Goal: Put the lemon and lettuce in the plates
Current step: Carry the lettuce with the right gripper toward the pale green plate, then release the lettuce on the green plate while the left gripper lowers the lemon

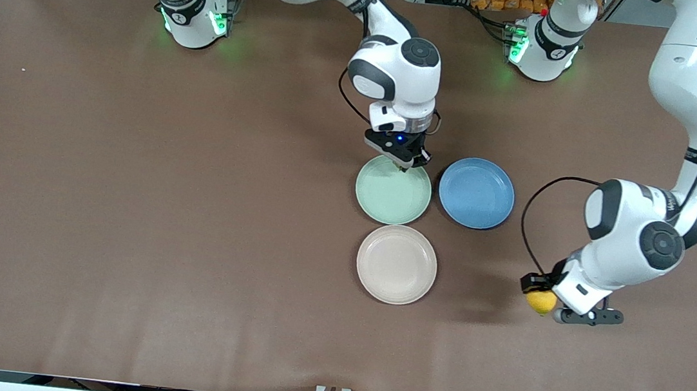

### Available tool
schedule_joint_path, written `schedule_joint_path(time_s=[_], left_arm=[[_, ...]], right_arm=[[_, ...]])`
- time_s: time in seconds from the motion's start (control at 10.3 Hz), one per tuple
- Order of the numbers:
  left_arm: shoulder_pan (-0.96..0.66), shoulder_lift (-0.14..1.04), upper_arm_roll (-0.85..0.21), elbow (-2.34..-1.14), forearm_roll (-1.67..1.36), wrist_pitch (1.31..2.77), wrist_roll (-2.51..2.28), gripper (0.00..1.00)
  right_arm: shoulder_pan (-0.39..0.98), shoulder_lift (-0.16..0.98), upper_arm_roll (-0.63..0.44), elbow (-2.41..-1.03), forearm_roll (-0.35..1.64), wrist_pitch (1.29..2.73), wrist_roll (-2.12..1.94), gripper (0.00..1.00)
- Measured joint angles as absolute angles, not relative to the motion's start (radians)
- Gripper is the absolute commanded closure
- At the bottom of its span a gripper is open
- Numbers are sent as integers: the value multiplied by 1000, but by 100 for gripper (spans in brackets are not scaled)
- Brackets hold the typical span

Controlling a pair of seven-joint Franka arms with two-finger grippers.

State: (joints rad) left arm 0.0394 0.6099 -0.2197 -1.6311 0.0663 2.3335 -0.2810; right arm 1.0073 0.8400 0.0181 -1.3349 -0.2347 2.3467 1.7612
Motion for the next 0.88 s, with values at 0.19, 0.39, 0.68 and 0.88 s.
schedule_joint_path(time_s=[0.19,0.39,0.68,0.88], left_arm=[[-6,610,-220,-1630,66,2333,-369,100],[-39,610,-220,-1630,63,2333,-427,100],[-94,614,-220,-1625,41,2334,-504,100],[-162,644,-220,-1605,40,2340,-599,100]], right_arm=[[994,866,2,-1332,-241,2394,1761,0],[959,860,-9,-1297,-245,2390,1726,0],[879,759,-14,-1188,-242,2244,1587,0],[781,602,-14,-1150,-167,2126,1382,0]])
